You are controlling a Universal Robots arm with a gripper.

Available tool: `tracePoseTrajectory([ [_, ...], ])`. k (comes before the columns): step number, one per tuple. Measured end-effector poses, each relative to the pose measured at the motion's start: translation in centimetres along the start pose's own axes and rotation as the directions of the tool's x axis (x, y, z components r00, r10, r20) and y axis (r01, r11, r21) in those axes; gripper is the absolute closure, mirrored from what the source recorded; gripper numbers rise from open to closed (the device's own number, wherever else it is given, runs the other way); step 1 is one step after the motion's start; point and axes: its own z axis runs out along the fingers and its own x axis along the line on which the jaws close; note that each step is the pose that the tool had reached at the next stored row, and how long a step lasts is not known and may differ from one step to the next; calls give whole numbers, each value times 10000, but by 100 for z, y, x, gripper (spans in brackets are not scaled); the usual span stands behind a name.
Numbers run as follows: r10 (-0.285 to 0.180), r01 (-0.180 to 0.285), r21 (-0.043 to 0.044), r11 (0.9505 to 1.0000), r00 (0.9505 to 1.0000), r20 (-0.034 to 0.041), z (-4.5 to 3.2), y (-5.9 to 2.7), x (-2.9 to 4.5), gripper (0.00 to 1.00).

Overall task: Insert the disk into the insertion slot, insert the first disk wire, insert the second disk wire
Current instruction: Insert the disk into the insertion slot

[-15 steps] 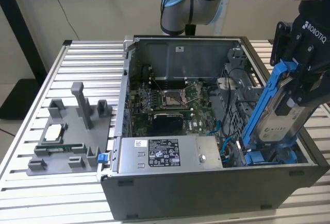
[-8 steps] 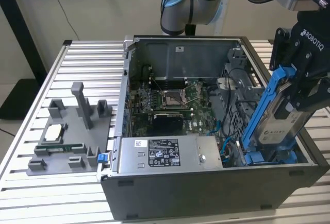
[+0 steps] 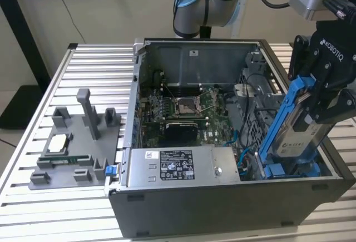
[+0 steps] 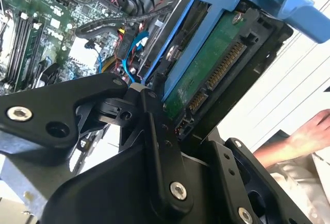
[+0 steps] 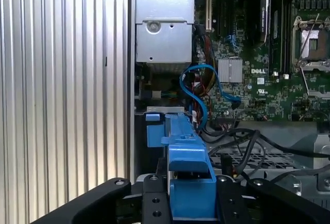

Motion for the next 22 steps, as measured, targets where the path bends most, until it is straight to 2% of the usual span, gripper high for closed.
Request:
tracePoseTrajectory([
  [8, 0, 0, -10, 10000, 10000, 12, 81, -7, -9, 100],
  [22, 0, 0, -34, 10000, 10000, 12, 332, -21, -9, 100],
])
